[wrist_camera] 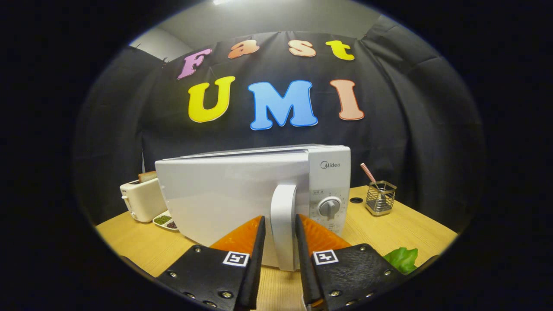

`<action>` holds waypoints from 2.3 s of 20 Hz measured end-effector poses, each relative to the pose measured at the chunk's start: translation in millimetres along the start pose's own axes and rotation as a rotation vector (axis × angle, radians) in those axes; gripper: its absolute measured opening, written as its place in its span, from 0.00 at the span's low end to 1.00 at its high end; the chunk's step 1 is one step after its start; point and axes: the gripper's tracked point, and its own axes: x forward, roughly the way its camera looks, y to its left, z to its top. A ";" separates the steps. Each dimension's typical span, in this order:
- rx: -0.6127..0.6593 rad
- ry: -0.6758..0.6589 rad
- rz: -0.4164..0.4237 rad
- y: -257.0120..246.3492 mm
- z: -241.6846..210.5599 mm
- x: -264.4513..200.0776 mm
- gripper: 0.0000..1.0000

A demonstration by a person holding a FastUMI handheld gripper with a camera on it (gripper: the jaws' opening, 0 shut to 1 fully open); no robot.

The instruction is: Open the microwave, put the food inside, and close the microwave door.

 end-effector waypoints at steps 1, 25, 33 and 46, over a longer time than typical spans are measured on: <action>-0.011 -0.002 0.009 2.7 -1.4 -6.2 0.40; 0.011 0.008 0.450 145.6 -37.8 -162.9 0.43; 0.017 0.042 0.572 199.8 -47.8 -186.0 0.43; 0.048 0.028 0.734 318.1 -53.2 -204.2 0.37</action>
